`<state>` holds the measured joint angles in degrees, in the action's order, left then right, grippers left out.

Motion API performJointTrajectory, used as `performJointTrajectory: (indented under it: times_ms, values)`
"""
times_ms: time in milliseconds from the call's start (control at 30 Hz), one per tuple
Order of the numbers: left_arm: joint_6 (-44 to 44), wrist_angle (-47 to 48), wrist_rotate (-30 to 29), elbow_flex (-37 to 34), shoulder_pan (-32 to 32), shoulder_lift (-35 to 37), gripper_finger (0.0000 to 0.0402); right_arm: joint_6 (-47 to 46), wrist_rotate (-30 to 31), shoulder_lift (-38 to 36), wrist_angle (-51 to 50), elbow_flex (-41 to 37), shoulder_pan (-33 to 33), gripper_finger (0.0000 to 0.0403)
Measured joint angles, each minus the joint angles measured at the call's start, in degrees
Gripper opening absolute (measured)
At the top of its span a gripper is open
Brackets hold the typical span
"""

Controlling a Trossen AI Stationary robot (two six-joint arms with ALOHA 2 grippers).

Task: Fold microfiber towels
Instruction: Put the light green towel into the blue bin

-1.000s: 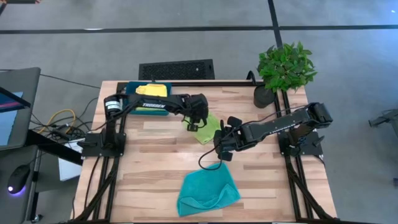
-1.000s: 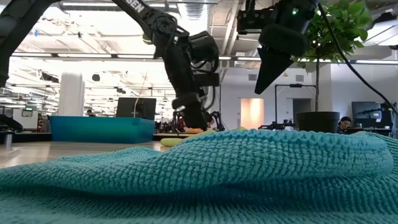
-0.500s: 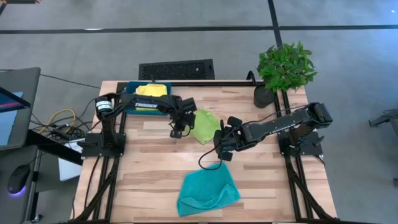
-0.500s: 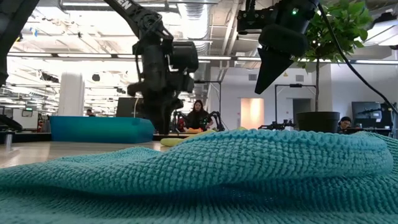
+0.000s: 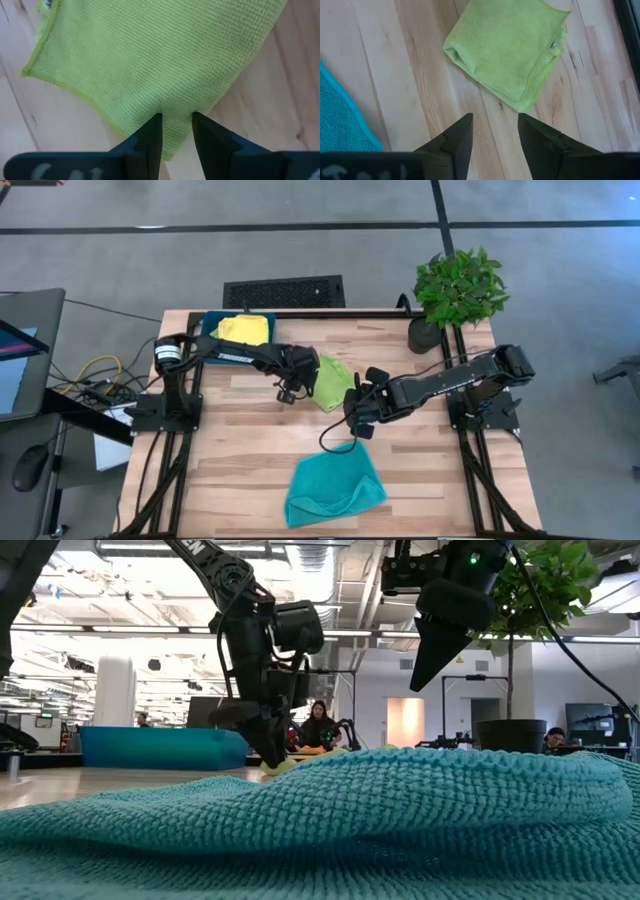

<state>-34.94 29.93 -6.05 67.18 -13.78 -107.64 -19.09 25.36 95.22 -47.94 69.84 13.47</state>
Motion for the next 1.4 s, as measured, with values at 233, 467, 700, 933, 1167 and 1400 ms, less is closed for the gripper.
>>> performJointTrajectory:
  times_ms: [233,467,700,933,1167,1400]
  values:
    - [-0.2,-1.4,-0.5,-1.9,0.1,-0.8,0.0100,0.0,0.0,0.0,0.1,0.0,0.0,0.0180]
    - [1.2,-3.3,-0.9,-4.4,0.4,-0.8,0.0087,0.0,0.0,0.0,0.2,0.0,0.0,0.0180]
    - [5.4,-2.8,-0.2,-4.9,0.4,-0.9,0.0008,0.0,0.0,0.0,0.2,0.0,0.0,0.0180]
    - [7.2,2.8,-2.9,-5.4,0.7,2.4,0.0001,0.0,0.0,0.0,0.2,0.0,0.0,0.0180]
    - [6.7,12.5,-16.0,-5.4,0.7,6.4,0.0000,0.0,0.0,0.0,0.2,0.0,0.0,0.0180]
    - [6.5,17.0,-24.8,-5.4,2.0,6.8,0.0000,0.0,0.0,0.0,0.5,0.0,0.0,0.0180]
